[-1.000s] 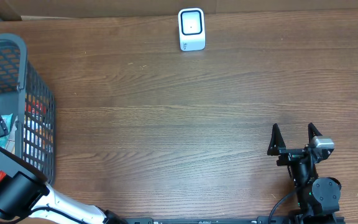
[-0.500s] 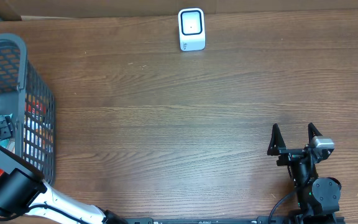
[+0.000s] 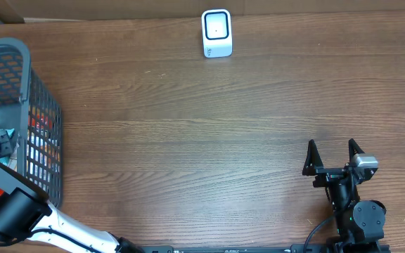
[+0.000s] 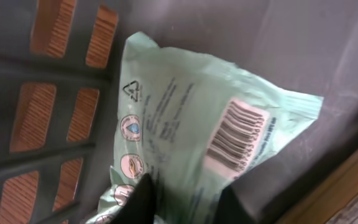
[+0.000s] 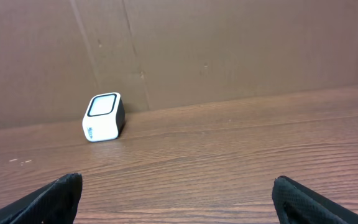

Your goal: Scan the item barcode

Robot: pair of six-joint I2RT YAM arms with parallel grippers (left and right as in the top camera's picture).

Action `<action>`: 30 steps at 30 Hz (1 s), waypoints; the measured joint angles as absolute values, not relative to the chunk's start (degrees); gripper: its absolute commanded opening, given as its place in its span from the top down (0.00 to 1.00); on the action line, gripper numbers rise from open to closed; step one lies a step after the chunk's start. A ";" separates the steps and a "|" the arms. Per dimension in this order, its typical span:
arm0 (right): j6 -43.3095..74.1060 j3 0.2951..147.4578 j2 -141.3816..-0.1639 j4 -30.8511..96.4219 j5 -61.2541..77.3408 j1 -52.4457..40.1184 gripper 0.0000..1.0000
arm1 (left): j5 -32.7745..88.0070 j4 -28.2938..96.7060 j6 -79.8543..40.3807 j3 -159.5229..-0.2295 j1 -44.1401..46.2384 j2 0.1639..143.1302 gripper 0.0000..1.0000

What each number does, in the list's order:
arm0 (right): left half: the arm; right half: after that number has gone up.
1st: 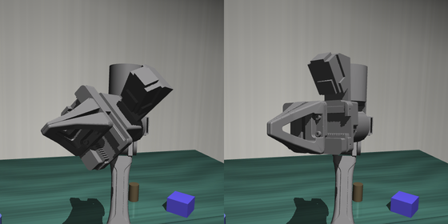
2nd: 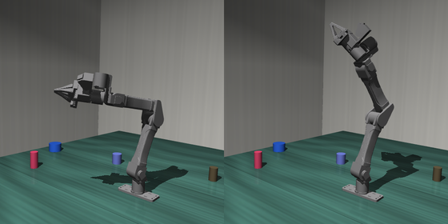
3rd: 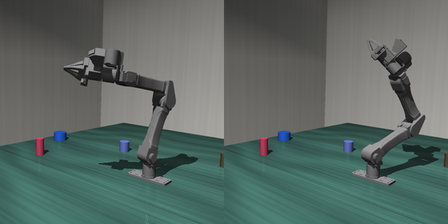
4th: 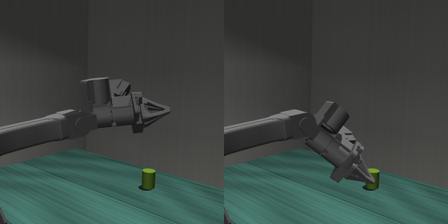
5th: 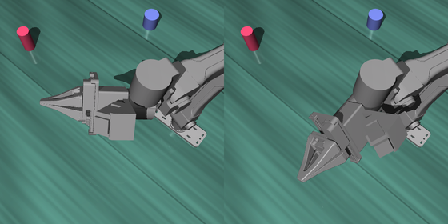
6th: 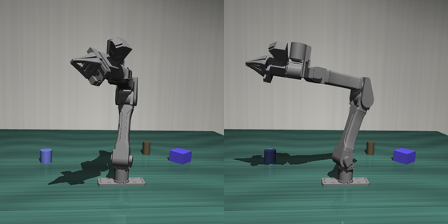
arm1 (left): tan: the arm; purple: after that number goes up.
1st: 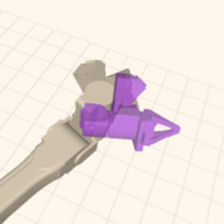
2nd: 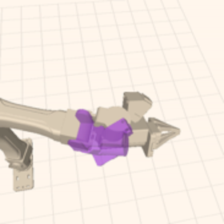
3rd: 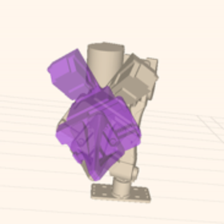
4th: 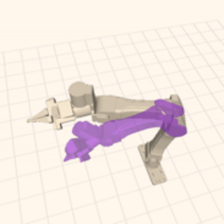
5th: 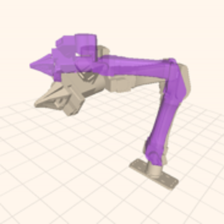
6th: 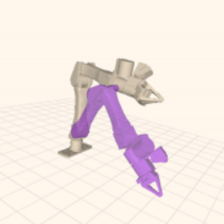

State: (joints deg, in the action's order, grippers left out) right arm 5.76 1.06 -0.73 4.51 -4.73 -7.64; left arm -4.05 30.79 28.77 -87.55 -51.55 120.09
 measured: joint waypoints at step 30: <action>5.74 1.06 -0.73 4.49 -4.71 -7.64 0.00 | -4.89 34.22 18.24 -86.43 -47.79 99.63 0.96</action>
State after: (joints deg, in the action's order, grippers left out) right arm 5.74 1.06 -0.73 4.49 -4.71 -7.64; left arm -4.89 34.22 18.24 -86.43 -47.79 99.63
